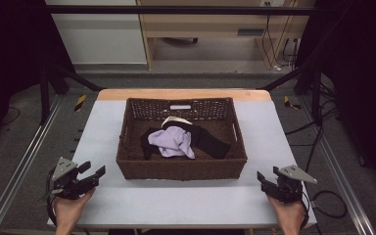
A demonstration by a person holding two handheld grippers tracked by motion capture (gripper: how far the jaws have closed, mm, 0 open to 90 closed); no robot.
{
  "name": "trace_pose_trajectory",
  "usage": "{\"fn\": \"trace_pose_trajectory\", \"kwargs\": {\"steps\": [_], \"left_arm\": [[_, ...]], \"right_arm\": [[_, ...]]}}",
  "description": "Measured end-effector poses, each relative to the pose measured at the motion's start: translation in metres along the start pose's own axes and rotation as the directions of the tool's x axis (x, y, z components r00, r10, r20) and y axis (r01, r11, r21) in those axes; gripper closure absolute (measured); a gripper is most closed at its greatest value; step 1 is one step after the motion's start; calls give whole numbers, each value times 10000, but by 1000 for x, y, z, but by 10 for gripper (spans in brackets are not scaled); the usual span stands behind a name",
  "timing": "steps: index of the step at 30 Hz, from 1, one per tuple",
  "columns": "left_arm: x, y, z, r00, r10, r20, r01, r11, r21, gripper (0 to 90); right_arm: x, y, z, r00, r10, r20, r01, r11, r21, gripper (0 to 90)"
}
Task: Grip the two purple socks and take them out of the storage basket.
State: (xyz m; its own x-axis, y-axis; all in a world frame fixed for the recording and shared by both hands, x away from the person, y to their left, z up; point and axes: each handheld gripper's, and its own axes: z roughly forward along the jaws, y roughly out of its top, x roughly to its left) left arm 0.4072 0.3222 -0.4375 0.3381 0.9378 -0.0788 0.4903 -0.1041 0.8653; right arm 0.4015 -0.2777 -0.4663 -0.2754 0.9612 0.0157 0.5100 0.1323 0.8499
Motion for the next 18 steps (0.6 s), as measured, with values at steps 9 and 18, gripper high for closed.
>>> {"fn": "trace_pose_trajectory", "kwargs": {"steps": [9, 18], "left_arm": [[-8, 13, -15, 9992, -201, 345, 221, 9979, -605, 376], [-20, 27, -26, 9986, -29, 532, 86, 9941, -1079, 369]], "right_arm": [[3, 2, -3, 10000, -68, 52, 69, 10000, -24, 358], [3, 1, -2, 9998, -173, -1, 173, 9998, -42, 352]]}}
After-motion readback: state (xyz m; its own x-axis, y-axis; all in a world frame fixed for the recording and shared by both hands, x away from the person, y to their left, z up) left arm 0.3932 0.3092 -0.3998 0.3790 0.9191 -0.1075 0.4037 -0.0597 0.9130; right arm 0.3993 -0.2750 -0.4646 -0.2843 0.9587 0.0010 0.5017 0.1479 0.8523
